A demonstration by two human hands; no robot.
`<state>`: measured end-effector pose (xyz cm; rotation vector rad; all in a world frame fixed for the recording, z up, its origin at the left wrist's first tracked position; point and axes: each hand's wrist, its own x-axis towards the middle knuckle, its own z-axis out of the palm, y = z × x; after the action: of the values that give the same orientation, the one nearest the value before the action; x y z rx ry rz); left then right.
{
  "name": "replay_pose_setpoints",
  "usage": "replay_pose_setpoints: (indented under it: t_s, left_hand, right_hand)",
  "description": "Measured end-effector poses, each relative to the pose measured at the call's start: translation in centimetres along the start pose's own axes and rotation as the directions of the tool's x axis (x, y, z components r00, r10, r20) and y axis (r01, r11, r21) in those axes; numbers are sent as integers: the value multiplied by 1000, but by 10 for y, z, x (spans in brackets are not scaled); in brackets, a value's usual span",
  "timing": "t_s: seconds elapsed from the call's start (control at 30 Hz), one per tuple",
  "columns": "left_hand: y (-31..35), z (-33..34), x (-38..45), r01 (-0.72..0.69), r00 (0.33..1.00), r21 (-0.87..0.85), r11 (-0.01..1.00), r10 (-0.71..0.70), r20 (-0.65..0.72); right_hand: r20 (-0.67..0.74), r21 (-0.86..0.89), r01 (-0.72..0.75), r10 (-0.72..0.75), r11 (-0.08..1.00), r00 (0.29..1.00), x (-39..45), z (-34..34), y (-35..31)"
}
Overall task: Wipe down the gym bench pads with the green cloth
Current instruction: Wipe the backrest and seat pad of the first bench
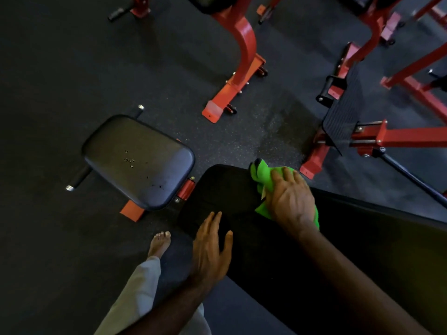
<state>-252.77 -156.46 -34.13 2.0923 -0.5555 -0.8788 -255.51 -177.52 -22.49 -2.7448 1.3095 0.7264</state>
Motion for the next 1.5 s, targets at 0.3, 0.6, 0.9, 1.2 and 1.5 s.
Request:
replay_pose_setpoints:
  t_s: [0.3, 0.6, 0.9, 1.2, 1.5]
  left_hand:
    - [-21, -7, 14, 87, 996, 15, 996, -87, -8]
    - [-46, -30, 29, 175, 984, 52, 983, -176, 11]
    - [-43, -68, 48, 270, 960, 115, 956, -277, 41]
    - [-62, -75, 63, 354, 935, -14, 935, -353, 40]
    - [-87, -77, 60, 447, 874, -195, 873, -473, -115]
  right_hand:
    - [67, -10, 116, -115, 993, 991, 9, 18, -31]
    - [118, 7, 280, -279, 960, 953, 16, 43, -59]
    - [173, 37, 454, -453, 890, 875, 24, 69, -93]
    - [254, 53, 533, -528, 844, 811, 37, 96, -136]
    - [342, 9, 627, -591, 779, 730, 46, 135, -177]
